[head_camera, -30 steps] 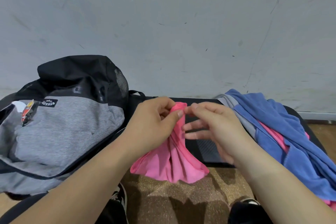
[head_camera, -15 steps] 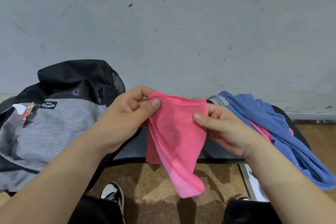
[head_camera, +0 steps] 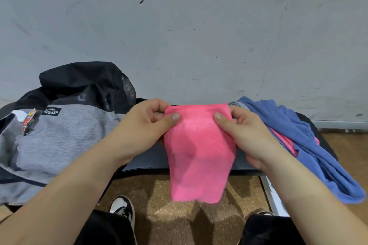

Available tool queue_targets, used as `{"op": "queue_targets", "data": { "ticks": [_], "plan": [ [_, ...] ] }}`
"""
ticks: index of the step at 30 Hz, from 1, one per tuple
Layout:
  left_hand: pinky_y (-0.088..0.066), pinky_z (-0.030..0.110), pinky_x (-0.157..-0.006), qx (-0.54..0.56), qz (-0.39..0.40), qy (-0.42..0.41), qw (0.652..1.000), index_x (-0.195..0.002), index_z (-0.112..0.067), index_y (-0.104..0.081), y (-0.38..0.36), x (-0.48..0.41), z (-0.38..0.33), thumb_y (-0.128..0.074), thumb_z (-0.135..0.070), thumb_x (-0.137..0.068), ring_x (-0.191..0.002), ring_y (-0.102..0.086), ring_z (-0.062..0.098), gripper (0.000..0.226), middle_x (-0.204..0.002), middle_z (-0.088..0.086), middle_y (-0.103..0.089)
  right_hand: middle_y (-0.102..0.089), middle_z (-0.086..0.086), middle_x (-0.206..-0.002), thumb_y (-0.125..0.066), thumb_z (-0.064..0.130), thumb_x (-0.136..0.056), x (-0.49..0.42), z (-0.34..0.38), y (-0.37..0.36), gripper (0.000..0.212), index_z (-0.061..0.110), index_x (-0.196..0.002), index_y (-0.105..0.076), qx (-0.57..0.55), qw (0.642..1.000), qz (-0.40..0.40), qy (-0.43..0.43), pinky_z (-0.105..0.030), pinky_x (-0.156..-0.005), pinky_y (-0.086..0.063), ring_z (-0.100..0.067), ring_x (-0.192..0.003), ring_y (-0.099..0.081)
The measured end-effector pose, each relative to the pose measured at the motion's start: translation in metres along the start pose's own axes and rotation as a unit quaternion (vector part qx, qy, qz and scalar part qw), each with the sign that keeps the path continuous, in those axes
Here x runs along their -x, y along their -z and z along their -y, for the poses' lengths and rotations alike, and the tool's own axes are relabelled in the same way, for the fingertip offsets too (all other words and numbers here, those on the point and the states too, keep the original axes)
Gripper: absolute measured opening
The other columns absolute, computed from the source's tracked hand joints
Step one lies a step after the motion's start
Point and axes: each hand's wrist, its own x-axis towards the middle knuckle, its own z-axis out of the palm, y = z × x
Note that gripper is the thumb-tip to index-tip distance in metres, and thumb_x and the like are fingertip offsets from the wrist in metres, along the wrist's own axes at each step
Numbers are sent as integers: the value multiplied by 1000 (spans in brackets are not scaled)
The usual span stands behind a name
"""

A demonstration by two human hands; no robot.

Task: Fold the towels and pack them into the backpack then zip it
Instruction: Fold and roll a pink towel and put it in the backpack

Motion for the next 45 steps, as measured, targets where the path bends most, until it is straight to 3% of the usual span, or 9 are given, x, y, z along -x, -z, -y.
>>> {"op": "queue_targets", "data": {
  "ticks": [8,12,18,21,24,31,35,40,45],
  "plan": [
    [-48,24,-48,-2,-2,39,999,-94,-9,-67,-1,-17,10,-73,-20,-93,-50,-59,14,14,-59,6,-67,-76,-25,-99,-71,22,-98,-19,-12,6,16,6,-102,-71,42,999,-31,-8,-40,-74,-56,-24,-80,-71],
    [-52,27,-47,-62,-22,63,996,-100,-6,-67,-3,-39,27,-72,-20,-98,-50,-60,14,15,-57,3,-68,-72,-10,-81,-75,18,-95,-44,-24,12,9,16,-91,-67,74,994,-76,-8,-31,-61,-51,-18,-69,-66],
    [-56,33,-73,-216,-97,-17,971,-92,-19,-73,-2,-96,46,-74,-25,-95,-66,-62,10,6,-79,5,-77,-53,3,-64,-85,19,-81,-92,-32,18,13,22,-77,-73,170,968,-171,66,-29,-61,-42,-9,-59,-47],
    [-53,32,-68,-212,-159,-61,962,-89,-23,-75,-4,-119,49,-76,-25,-93,-61,-59,10,5,-75,-7,-72,-63,-7,-68,-82,24,-79,-106,-30,10,6,26,-82,-77,114,968,-197,104,-43,-64,-54,-19,-65,-59],
    [-49,25,-58,-199,-192,-94,956,-92,-24,-75,-6,-129,49,-75,-25,-94,-52,-58,3,2,-62,-16,-67,-71,0,-73,-76,13,-86,-112,-29,9,8,21,-87,-75,133,957,-211,148,-26,-60,-51,-10,-61,-60],
    [-52,16,-72,-297,-76,-69,949,-91,-25,-73,-4,-119,64,-73,-9,-90,-75,-67,2,17,-83,-10,-75,-73,7,-79,-72,5,-88,-102,-55,35,13,17,-84,-71,284,945,-122,105,-9,-61,-44,-2,-64,-61],
    [-42,4,-67,-333,3,-77,940,-95,-20,-76,-4,-96,69,-73,-5,-89,-68,-61,-14,17,-82,-17,-71,-72,6,-85,-72,5,-87,-90,-67,50,18,22,-83,-68,358,928,-39,95,-10,-66,-44,-7,-74,-65],
    [-55,32,-88,-436,95,-68,892,-97,-27,-78,-5,-73,79,-74,-11,-83,-93,-67,2,22,-97,-14,-76,-65,4,-93,-78,11,-82,-76,-74,57,21,30,-82,-68,459,885,47,64,-15,-70,-44,-9,-77,-62],
    [-56,35,-92,-473,138,-32,870,-97,-30,-76,-1,-70,86,-64,-17,-78,-100,-67,7,26,-99,-20,-70,-61,6,-95,-79,9,-78,-70,-76,53,22,30,-83,-71,486,867,108,31,-27,-79,-50,-7,-78,-59]
  ]
}}
